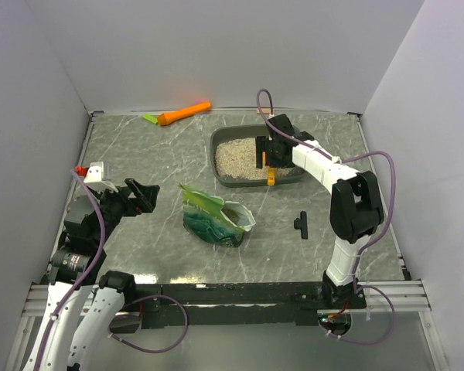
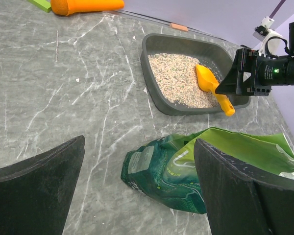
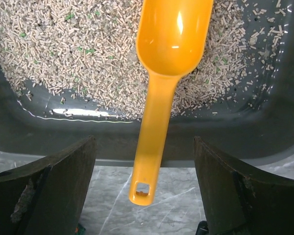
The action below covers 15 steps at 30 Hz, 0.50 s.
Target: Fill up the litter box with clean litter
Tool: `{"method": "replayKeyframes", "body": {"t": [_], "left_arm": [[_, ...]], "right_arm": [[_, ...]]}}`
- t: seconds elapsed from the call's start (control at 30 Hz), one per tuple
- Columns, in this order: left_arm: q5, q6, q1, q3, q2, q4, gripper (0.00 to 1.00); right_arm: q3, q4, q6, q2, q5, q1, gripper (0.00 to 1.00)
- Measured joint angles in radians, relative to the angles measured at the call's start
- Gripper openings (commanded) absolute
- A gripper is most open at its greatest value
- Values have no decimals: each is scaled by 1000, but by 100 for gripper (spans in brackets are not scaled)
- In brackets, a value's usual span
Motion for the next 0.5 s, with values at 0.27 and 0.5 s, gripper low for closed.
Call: {"method": "replayKeyframes", "body": {"t": [0.27,0.5], "left_arm": [[0,0,0,0,-1,0,97],[0,0,0,0,-8,0,97]], "right_arm": [[-1,7,6,18,-7,0,81],[-5,18,17,80,-15,0,69]]}}
